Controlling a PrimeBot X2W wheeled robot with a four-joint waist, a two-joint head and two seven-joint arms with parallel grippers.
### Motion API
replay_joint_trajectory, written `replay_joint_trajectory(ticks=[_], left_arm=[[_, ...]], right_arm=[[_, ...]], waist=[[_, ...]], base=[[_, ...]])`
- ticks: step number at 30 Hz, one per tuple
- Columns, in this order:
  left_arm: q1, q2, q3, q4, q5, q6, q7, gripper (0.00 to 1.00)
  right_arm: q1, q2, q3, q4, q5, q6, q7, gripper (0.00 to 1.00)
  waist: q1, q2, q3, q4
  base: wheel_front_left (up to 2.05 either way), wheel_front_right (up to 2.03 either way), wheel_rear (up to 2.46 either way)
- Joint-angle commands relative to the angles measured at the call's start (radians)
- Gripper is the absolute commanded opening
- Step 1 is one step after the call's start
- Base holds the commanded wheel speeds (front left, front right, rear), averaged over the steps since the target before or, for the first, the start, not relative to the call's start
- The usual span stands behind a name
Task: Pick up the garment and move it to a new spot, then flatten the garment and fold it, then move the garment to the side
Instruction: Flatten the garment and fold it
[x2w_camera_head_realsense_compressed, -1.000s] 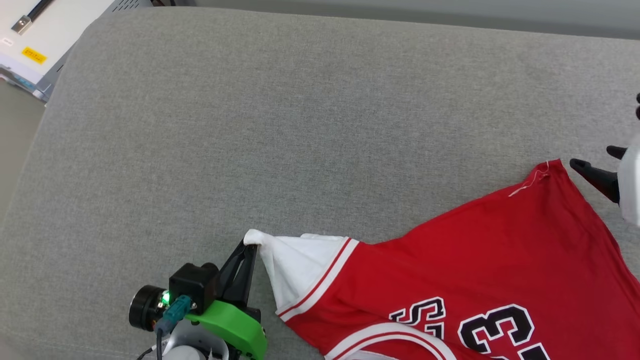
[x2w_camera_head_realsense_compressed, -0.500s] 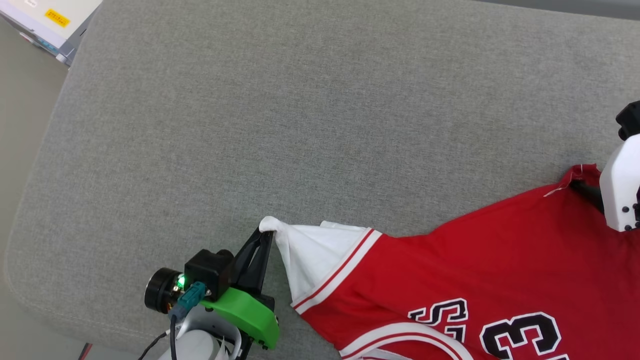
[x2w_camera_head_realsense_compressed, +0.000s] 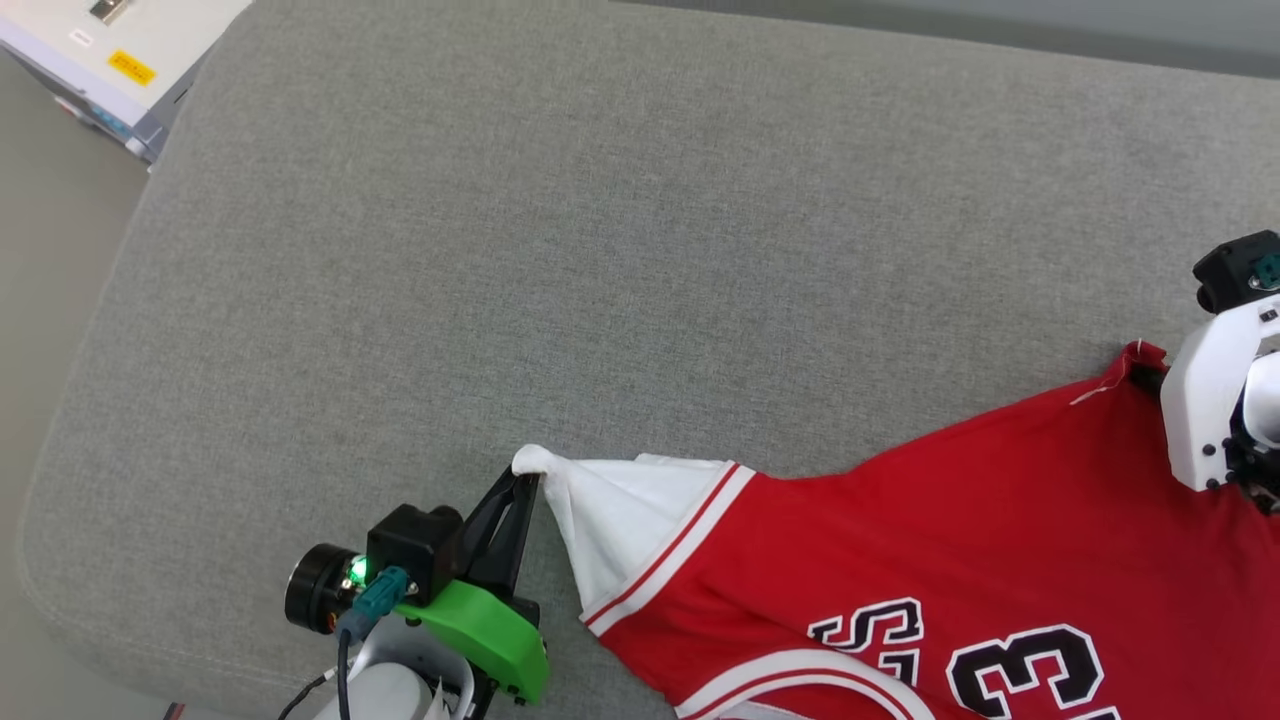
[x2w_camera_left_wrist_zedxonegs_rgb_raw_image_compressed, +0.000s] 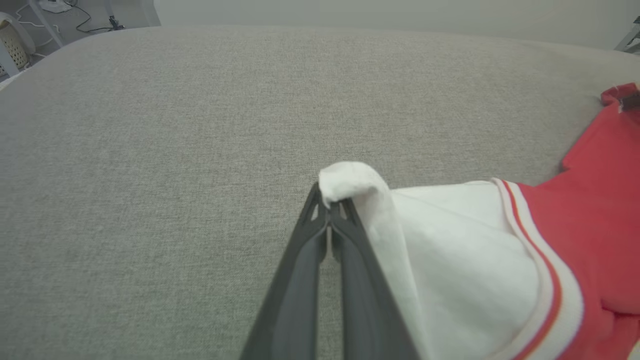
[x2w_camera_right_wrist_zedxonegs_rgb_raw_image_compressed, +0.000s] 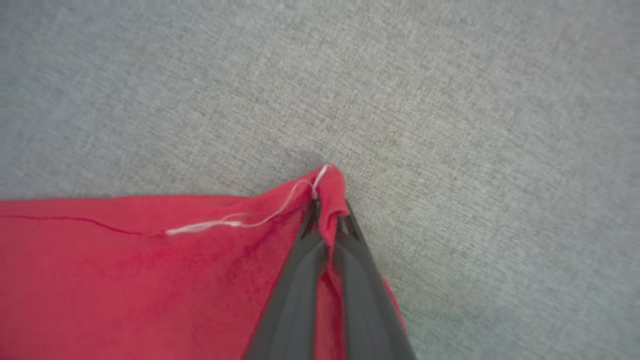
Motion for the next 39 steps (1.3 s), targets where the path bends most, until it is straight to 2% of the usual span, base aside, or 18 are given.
replay_joint_trajectory(ticks=[1,9,13,19,24,31,39], left_arm=[[-0.003,0.006,0.008,0.0,0.01,-0.001,-0.008,0.0],[0.029,0.059,0.042,-0.053,0.01,0.013,-0.01,0.0],[0.007,0.095,0.063,-0.096,0.022,0.016,-0.01,0.0],[-0.104,0.141,0.109,-0.167,0.045,0.018,0.009,0.0],[-0.237,0.158,0.135,-0.209,0.06,0.008,0.046,0.0],[-0.445,0.173,0.162,-0.221,0.066,-0.035,0.099,0.0],[-0.79,0.136,0.179,-0.127,0.064,-0.116,0.135,0.0]], right_arm=[[0.007,0.008,0.018,0.002,0.004,0.007,-0.037,0.0],[0.024,-0.034,-0.007,-0.059,0.033,0.007,-0.25,0.0],[0.034,-0.047,-0.032,-0.099,0.031,0.007,-0.316,0.0],[0.027,-0.045,-0.09,-0.176,0.015,0.007,-0.374,0.0],[0.007,-0.029,-0.145,-0.243,-0.015,0.007,-0.391,0.0],[-0.058,-0.005,-0.235,-0.315,-0.059,0.007,-0.378,0.0],[-0.253,0.046,-0.349,-0.338,-0.147,0.007,-0.37,0.0]], waist=[[0.0,0.0062,-0.053,-0.02],[0.0,0.0062,-0.14,-0.058],[0.0,0.0062,-0.155,-0.079],[0.0,0.0062,-0.162,-0.107],[0.0,0.0062,-0.153,-0.133],[0.0,0.0062,-0.086,-0.168],[0.0,0.0062,0.047,-0.188]], base=[[0.0,0.0,0.0],[0.0,0.0,0.0],[0.0,0.0,0.0],[0.0,0.0,0.0],[0.0,0.0,0.0],[0.0,0.0,0.0],[0.0,0.0,0.0]])
